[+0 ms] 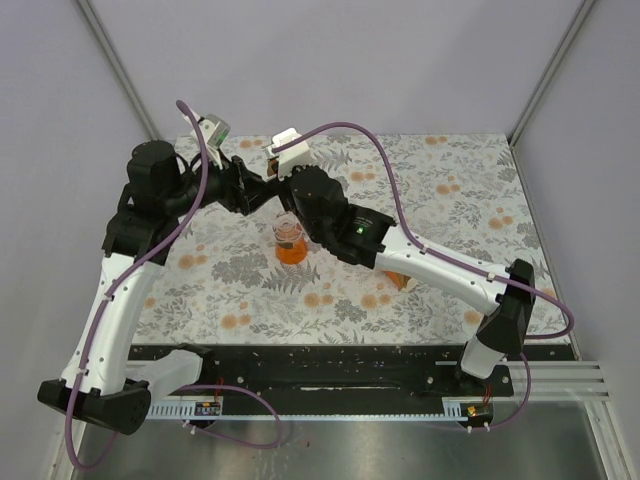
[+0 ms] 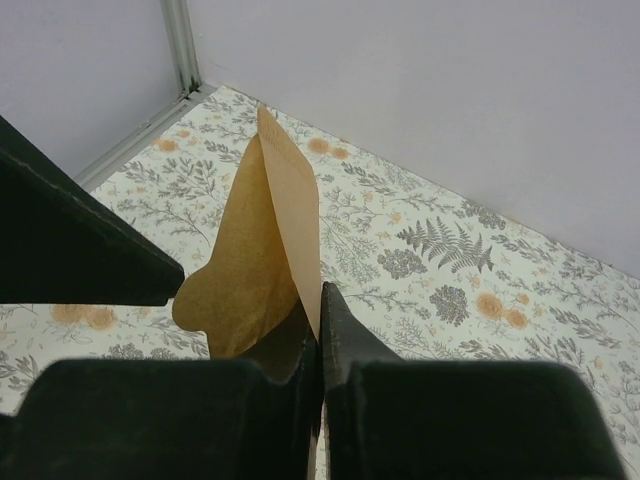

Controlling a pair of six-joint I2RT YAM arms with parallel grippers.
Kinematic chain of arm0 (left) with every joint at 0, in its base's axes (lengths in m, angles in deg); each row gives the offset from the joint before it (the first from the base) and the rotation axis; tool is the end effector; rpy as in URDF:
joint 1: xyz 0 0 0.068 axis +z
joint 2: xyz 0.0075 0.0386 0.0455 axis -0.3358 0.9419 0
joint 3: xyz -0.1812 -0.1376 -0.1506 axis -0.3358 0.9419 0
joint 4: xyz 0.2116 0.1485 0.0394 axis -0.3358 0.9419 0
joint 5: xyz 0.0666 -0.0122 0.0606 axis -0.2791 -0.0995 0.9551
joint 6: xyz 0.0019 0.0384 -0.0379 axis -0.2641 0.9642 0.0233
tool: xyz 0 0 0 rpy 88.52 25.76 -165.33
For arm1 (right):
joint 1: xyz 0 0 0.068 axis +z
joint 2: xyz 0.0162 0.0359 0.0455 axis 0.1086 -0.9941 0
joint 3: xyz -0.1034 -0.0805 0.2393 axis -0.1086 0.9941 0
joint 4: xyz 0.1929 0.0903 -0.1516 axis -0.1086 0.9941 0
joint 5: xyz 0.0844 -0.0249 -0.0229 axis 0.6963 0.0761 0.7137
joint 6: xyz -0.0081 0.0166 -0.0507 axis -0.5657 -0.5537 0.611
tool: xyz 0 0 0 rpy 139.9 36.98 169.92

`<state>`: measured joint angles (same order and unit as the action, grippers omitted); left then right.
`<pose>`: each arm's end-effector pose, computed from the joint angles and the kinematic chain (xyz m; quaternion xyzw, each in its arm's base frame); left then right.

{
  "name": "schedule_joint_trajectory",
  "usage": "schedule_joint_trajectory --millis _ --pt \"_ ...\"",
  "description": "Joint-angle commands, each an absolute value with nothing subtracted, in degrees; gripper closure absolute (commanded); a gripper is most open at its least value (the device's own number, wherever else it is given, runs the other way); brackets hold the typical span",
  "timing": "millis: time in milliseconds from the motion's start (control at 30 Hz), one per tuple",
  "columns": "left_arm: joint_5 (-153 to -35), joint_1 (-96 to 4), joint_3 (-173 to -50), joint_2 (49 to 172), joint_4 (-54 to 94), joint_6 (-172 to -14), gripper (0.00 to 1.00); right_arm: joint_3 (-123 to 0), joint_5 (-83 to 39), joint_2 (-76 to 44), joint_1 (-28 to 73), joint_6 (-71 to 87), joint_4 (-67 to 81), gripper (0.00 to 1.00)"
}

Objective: Place the coffee filter in the dripper

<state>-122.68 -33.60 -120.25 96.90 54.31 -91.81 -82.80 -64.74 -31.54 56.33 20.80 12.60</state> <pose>0.1978 -0.0714 0.4575 0.2201 0.7389 -0.3687 0.5192 0.2012 0.3428 0.4277 -0.2287 0.6992 0.1042 0.6693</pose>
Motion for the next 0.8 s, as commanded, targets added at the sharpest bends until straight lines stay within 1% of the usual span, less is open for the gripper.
schedule_joint_trajectory --millis 0,67,200,333,467,767 --pt "-118.2 -33.69 -120.06 97.44 49.09 -94.6 0.39 -85.72 -64.96 -32.02 56.69 18.52 11.96 1.0" --pt "-115.3 -33.69 -119.97 98.05 48.47 -95.3 0.43 -85.81 -64.7 -31.93 56.69 18.34 11.96 1.0" --pt "-112.83 -33.86 -120.23 99.28 47.24 -96.71 0.53 -85.99 -64.87 -32.11 56.78 17.81 11.96 1.0" --pt "-111.25 -34.91 -119.88 99.55 47.15 -96.8 0.53 -87.48 -67.76 -33.77 57.22 18.86 12.31 1.0" --pt "-110.72 -34.92 -119.44 98.85 47.15 -96.63 0.5 -90.81 -71.37 -37.02 57.31 20.7 13.63 1.0" --pt "-106.59 -34.83 -118.83 99.54 46.27 -97.06 0.46 -93.54 -71.9 -39.84 57.48 20.88 13.89 1.0"
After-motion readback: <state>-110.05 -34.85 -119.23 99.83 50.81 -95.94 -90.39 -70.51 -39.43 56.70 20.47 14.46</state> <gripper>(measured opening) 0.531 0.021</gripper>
